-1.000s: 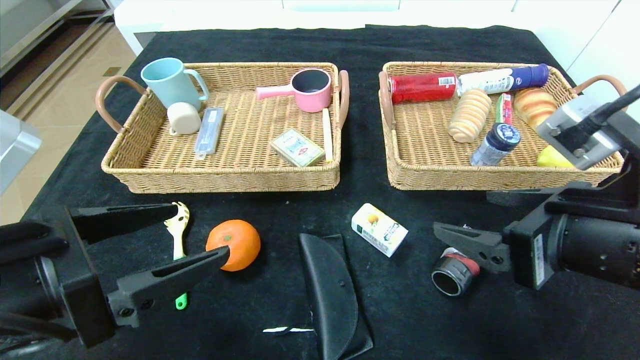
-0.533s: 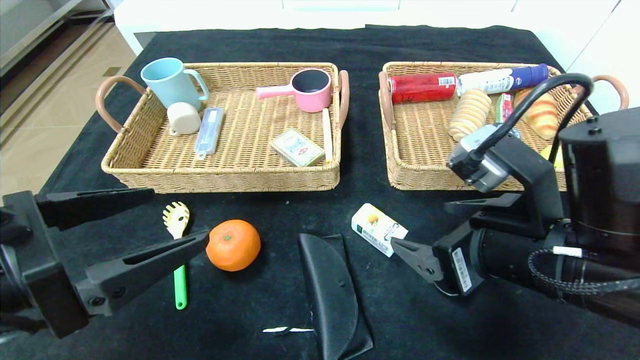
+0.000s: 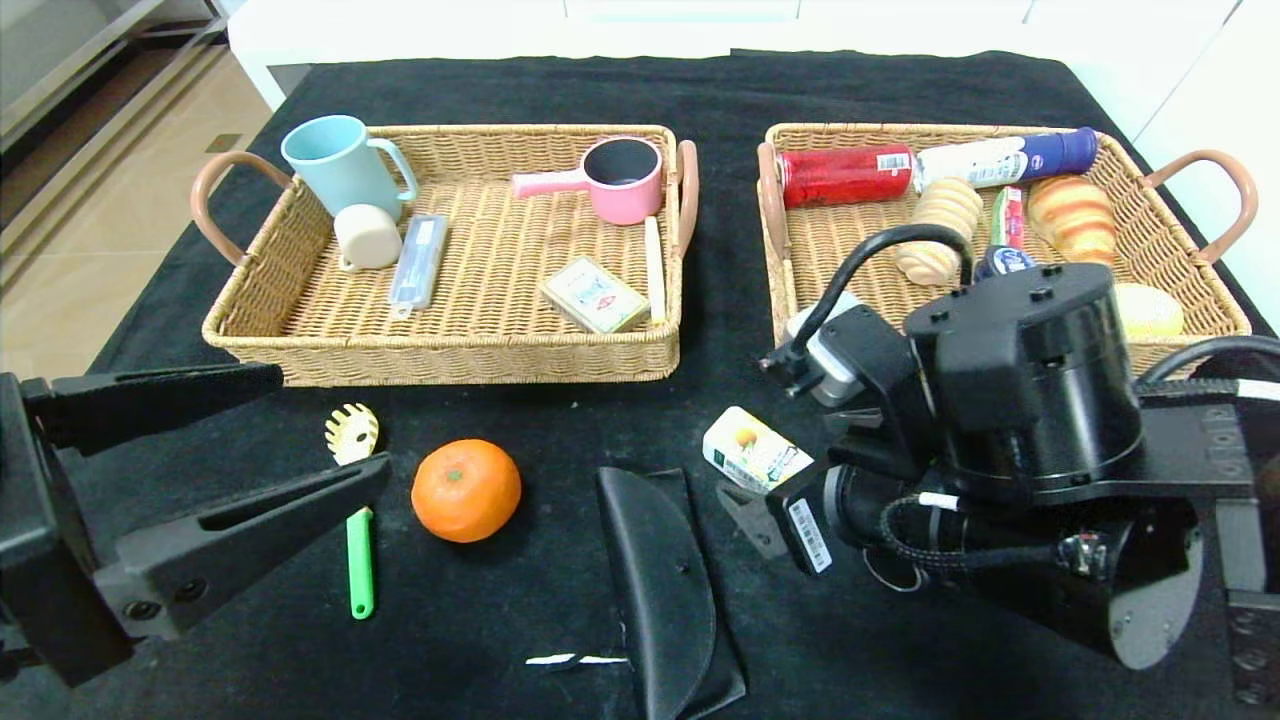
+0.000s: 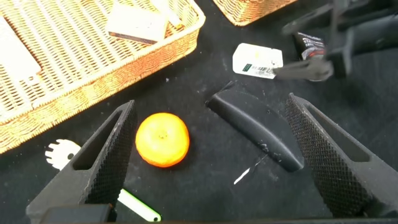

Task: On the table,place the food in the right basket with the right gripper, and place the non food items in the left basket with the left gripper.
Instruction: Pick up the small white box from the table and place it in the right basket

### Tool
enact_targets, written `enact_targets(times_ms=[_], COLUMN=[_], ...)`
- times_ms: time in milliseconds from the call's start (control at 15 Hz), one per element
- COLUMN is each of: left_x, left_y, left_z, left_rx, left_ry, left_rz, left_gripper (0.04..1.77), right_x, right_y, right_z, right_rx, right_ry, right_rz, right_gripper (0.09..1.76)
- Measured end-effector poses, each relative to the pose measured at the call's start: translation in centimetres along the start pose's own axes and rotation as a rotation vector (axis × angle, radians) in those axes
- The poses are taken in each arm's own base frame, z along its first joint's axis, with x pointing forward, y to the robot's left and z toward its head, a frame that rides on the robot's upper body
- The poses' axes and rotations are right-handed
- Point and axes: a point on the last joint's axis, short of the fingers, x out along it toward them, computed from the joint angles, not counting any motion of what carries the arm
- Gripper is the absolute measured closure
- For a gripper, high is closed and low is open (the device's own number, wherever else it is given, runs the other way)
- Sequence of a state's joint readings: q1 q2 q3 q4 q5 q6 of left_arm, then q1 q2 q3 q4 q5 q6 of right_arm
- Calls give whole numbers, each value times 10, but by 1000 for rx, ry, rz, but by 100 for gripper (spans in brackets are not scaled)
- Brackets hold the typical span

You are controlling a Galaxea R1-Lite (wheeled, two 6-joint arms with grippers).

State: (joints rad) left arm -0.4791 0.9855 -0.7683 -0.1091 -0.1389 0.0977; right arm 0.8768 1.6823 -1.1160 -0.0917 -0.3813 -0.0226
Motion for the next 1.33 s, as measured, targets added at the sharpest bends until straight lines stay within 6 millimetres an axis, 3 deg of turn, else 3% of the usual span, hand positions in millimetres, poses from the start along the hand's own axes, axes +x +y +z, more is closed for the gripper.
enact_targets(times_ms=[400,1333], left_x=[-1,-1], left_y=[0,-1], left_z=[0,-1], left_rx=[9,13], left_ry=[-2,-5], left_rz=[-1,-3], left_gripper=[9,9], right_x=[20,47], right_y=[5,-5], right_z=[-1,-4], right_rx=[-7,21], right_ry=[16,9], right_rz=[-58,-103], right_gripper=[15,15])
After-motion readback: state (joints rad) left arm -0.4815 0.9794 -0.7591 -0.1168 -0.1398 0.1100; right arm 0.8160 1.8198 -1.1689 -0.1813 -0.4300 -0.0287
